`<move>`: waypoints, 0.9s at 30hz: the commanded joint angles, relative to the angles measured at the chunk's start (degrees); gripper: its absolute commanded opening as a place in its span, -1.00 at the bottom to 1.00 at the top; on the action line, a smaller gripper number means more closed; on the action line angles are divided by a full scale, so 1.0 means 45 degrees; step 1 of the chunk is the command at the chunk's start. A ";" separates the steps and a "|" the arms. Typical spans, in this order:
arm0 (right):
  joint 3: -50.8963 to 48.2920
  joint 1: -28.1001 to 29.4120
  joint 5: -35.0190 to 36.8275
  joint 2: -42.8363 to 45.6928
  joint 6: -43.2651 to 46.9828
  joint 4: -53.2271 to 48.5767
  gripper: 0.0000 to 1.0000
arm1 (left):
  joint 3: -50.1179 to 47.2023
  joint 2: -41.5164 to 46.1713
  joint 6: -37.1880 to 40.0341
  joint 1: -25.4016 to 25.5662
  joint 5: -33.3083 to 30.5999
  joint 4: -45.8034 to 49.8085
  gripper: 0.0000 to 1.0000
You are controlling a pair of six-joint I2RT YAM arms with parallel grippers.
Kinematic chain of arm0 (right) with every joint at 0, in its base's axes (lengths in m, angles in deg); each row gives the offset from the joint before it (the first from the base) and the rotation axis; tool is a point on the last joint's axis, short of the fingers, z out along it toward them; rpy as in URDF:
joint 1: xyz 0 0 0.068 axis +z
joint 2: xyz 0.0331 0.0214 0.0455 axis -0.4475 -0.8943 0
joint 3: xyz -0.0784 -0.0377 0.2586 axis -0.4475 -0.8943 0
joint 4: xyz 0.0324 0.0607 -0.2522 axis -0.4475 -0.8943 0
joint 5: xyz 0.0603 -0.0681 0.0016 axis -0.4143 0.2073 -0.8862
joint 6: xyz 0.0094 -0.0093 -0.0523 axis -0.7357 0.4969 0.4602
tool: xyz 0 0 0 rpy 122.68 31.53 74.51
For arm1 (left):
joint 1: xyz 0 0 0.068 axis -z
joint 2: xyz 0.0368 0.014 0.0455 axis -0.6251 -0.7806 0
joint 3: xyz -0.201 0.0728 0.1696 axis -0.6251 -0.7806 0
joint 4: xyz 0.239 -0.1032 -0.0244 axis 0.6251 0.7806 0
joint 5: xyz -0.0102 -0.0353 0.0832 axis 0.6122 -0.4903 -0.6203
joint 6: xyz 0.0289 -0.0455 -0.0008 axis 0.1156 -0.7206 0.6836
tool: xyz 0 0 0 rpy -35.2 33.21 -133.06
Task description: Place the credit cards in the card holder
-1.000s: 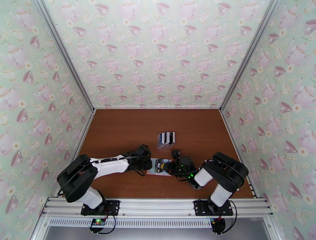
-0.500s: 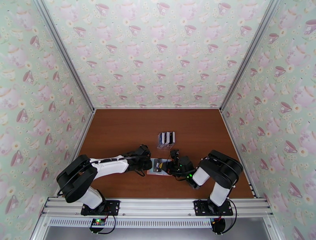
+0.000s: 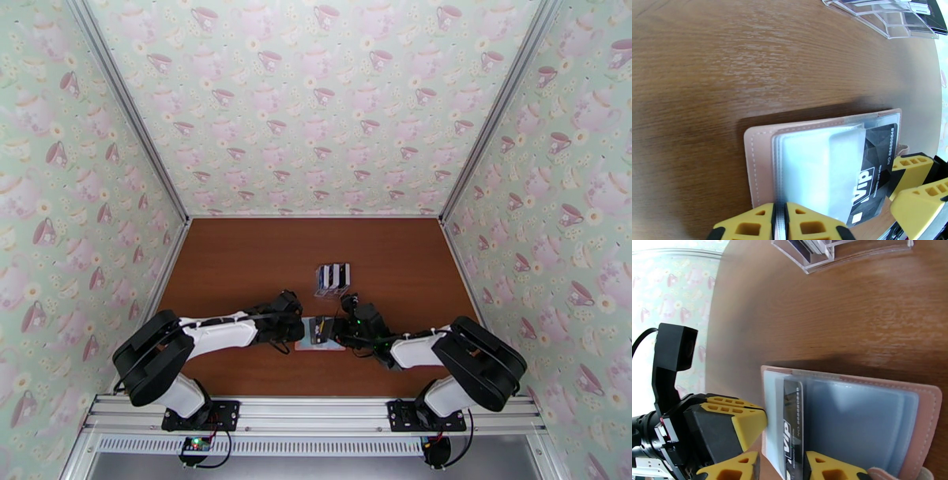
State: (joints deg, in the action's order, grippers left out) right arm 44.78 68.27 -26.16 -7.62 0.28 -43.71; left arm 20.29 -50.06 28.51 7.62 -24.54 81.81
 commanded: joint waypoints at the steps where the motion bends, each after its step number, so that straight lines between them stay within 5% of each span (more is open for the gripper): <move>1: 0.0366 0.0129 0.0304 0.0114 0.0535 -0.1550 -0.31 | -0.0195 -0.0126 -0.0090 0.0159 -0.0114 0.1326 -0.69; 27: 0.2245 0.0731 0.0289 -0.0631 0.1390 -0.3498 -0.39 | 0.0000 -0.0246 -0.0049 0.0219 -0.0153 0.1257 -0.76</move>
State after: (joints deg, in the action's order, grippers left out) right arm 52.93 70.90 -25.29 -9.44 5.15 -57.59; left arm 20.31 -49.97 28.49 8.05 -24.58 82.88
